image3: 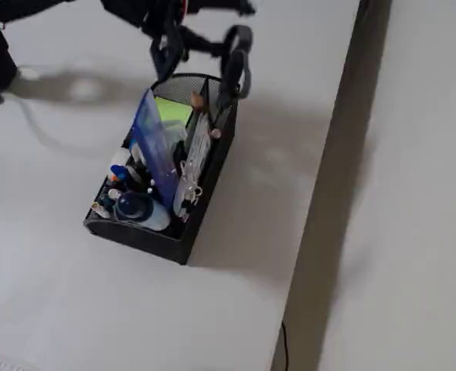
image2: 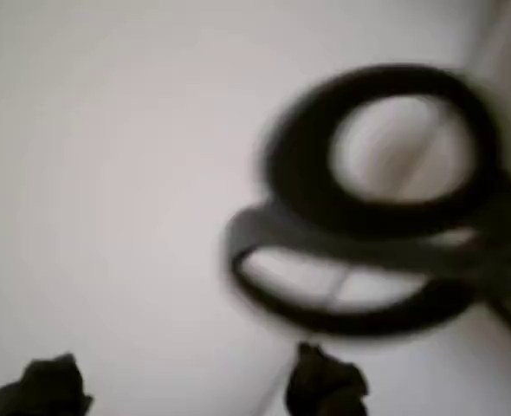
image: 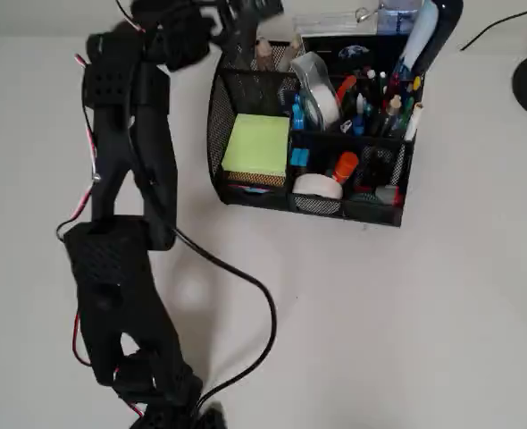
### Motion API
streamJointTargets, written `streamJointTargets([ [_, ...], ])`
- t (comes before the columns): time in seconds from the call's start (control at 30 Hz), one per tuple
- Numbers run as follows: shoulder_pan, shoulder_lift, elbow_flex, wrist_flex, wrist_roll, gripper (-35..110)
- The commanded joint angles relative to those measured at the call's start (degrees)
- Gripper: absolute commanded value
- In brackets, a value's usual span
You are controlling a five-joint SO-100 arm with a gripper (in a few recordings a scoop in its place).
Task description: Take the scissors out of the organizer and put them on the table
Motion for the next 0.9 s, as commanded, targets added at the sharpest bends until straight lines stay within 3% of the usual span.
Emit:
streamJointTargets([
  [0.0,-1.0,0.3,-9.2,-0.9,0.7,32],
  [0.43,-1.5,-1.9,-9.2,-1.5,0.6,32],
  [0.87,1.8,-11.2,-9.2,-10.6,0.4,32],
])
